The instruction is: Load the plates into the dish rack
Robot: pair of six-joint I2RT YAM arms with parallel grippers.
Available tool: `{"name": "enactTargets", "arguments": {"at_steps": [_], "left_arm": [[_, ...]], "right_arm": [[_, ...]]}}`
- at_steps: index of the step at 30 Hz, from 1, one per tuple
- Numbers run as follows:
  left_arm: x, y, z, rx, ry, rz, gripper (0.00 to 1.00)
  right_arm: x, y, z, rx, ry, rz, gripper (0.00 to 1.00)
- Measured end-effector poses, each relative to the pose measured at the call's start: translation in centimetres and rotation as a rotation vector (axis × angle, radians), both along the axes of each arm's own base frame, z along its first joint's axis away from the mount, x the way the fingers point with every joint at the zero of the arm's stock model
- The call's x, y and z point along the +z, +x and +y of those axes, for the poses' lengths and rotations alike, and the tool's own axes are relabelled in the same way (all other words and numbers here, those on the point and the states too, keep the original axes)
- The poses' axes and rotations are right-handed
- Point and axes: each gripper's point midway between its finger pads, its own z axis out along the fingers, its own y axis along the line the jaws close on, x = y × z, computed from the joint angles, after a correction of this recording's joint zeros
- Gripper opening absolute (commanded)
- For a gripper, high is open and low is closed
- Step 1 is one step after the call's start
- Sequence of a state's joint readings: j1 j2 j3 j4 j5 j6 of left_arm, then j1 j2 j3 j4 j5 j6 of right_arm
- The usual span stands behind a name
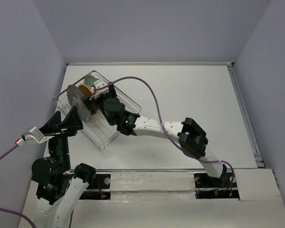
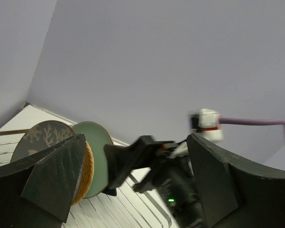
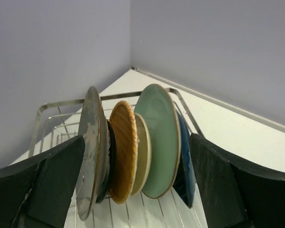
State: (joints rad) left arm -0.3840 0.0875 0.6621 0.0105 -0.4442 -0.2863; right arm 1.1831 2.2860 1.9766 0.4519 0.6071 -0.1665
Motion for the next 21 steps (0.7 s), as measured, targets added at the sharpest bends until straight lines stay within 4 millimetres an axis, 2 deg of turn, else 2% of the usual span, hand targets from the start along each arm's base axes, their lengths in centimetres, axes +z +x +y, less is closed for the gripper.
{"name": "enactTargets", "arguments": {"at_steps": [2,4,7,8,9,10,11,13,16,18,21], "left_arm": [[0.0,0.0,0.0,0.002,-0.001,0.001,0.99],[-0.1,0.1,0.0,0.003,-0.001,0.003,0.99],[-0.1,0.2,0.0,0.003,0.001,0.008,0.99],[-0.2,0.3,-0.1,-0.001,0.003,0.01,0.99],[-0.2,0.4,-0.3,-0.006,0.008,0.013,0.99],[-0.3,0.5,-0.5,-0.014,0.014,0.017,0.99],[-0.3,0.7,-0.7,-0.024,0.02,0.022,0.99],[-0.5,1.0,-1.4,-0.05,0.036,0.028,0.99],[-1.0,1.5,-2.4,-0.094,0.06,0.042,0.99],[-1.4,1.8,-3.2,-0.127,0.077,0.056,0.99],[-2.0,2.4,-4.6,-0.185,0.105,0.075,0.99]], "right_arm": [[2.3,-0.7,-2.4,-0.017,0.042,0.007,1.0],[4.1,-1.6,-5.9,-0.056,0.077,0.019,1.0],[5.4,-2.5,-10.7,-0.105,0.122,0.036,1.0],[4.6,-3.0,-13.5,-0.133,0.133,0.058,1.0],[3.8,-3.2,-15.2,-0.155,0.133,0.074,1.0],[2.8,-3.3,-18.0,-0.193,0.138,0.097,1.0],[1.8,-3.3,-19.9,-0.216,0.132,0.112,0.99],[-0.6,-3.6,-24.9,-0.29,0.141,0.15,0.99],[-3.9,-5.7,-31.7,-0.378,0.164,0.203,0.98],[-4.6,-7.5,-35.3,-0.405,0.224,0.229,0.95],[-4.5,-9.8,-40.0,-0.43,0.428,0.268,0.91]]}}
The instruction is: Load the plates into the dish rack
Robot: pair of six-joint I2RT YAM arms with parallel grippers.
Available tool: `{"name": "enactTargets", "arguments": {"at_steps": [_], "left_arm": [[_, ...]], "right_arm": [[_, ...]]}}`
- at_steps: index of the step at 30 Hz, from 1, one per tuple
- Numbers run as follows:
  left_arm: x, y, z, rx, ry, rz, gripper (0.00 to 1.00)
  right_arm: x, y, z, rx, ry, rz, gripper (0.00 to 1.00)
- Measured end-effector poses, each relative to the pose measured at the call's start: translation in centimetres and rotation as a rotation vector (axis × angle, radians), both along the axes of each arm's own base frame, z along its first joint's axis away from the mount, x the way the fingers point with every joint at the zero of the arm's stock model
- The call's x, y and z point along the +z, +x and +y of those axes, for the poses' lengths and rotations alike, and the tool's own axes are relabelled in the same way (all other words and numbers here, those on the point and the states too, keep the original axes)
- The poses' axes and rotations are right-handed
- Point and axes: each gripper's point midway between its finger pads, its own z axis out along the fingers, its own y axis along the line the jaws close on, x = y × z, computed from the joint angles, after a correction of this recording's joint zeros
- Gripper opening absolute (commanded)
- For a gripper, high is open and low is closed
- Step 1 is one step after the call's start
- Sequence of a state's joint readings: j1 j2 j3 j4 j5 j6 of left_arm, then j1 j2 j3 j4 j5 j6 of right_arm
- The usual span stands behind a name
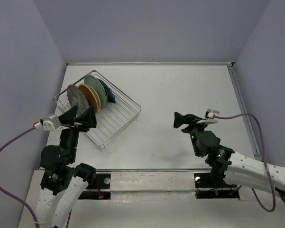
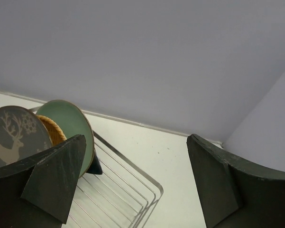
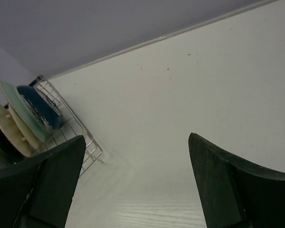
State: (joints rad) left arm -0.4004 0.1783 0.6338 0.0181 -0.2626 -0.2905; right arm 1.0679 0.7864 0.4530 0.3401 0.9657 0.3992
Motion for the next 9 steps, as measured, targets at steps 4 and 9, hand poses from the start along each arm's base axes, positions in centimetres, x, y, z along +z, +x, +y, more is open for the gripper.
{"name": "enactTargets", "arguments": {"at_steps": [4,9], "left_arm": [[-0.7,0.6,-1.4,-0.058,0.03,0.024,0.99],[-0.8,0.7,-2.4,-0.107,0.049,0.02,0.99]], "right_arm": [[-0.8,-1.6,-2.7,-0.013,0.148,-0.01,0.89],[-1.9,-2.8,-4.8,-0.017,0.221,-0.008,0.9]]}}
